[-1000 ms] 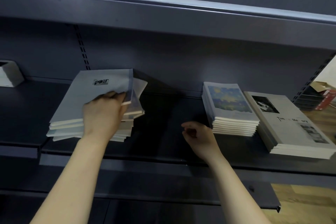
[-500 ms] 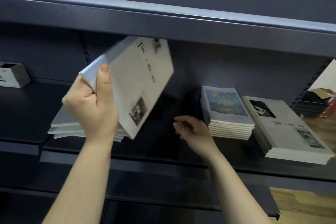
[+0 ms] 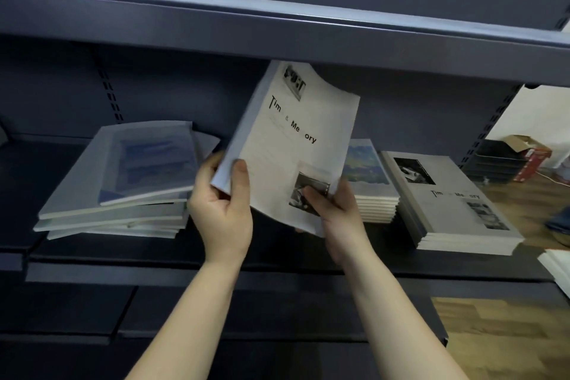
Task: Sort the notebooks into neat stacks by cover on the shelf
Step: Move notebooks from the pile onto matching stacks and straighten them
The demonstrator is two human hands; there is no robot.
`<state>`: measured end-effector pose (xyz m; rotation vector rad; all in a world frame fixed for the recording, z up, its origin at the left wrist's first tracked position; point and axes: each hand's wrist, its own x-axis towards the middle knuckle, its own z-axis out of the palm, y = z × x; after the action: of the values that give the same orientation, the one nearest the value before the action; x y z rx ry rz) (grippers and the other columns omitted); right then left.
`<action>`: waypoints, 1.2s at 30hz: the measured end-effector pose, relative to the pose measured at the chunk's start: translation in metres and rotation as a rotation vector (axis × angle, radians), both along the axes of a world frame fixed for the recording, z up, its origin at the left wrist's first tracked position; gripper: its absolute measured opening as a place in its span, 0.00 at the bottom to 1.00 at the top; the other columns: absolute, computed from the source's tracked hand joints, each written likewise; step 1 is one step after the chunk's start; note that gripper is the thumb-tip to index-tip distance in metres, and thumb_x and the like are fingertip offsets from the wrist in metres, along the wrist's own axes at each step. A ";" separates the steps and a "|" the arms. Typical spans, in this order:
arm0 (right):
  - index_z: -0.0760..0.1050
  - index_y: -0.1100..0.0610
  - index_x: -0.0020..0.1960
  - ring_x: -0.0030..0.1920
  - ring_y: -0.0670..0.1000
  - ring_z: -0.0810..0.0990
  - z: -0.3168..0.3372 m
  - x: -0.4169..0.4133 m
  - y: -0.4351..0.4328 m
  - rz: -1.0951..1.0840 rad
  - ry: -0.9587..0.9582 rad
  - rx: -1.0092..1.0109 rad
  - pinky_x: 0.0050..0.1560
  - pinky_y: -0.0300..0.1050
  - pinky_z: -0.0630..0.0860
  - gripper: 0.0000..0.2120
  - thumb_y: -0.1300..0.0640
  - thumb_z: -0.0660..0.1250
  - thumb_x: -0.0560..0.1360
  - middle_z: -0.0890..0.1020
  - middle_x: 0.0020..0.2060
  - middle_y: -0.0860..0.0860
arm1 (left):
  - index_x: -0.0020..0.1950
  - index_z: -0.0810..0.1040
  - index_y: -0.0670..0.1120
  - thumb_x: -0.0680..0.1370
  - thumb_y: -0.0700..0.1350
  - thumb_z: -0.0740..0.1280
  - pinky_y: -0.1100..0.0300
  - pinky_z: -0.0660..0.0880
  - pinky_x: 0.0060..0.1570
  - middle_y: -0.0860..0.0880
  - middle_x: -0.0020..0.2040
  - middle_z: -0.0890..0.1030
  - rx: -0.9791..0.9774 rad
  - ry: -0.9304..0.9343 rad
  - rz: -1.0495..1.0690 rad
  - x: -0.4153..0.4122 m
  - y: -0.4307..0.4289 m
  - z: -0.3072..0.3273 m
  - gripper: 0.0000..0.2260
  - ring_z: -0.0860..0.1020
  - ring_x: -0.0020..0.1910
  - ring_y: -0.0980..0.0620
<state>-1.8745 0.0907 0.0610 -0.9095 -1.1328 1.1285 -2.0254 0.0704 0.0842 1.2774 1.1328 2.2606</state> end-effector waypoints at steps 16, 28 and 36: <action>0.83 0.59 0.47 0.41 0.49 0.84 0.002 0.136 0.008 -0.207 -0.081 -0.051 0.44 0.40 0.79 0.09 0.69 0.69 0.72 0.86 0.40 0.51 | 0.59 0.74 0.52 0.75 0.63 0.57 0.63 0.77 0.36 0.60 0.42 0.81 -0.299 0.490 -0.219 0.054 0.003 -0.070 0.20 0.81 0.39 0.60; 0.82 0.63 0.51 0.47 0.57 0.83 0.008 0.251 0.005 -0.279 -0.108 -0.167 0.54 0.52 0.77 0.08 0.68 0.70 0.72 0.84 0.47 0.60 | 0.54 0.80 0.49 0.76 0.56 0.64 0.56 0.72 0.47 0.51 0.52 0.80 -0.467 1.296 -0.046 0.105 0.011 -0.097 0.14 0.76 0.51 0.49; 0.81 0.59 0.47 0.41 0.53 0.83 0.011 0.301 0.000 -0.242 -0.308 -0.269 0.44 0.44 0.79 0.07 0.68 0.69 0.73 0.85 0.43 0.56 | 0.51 0.79 0.50 0.76 0.58 0.60 0.56 0.69 0.45 0.54 0.49 0.77 -0.471 1.292 -0.018 0.106 0.014 -0.102 0.15 0.74 0.49 0.51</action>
<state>-1.5737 0.0911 0.0721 -1.4294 -1.0942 0.9748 -1.9198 0.0844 -0.0174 2.4854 1.7901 0.8119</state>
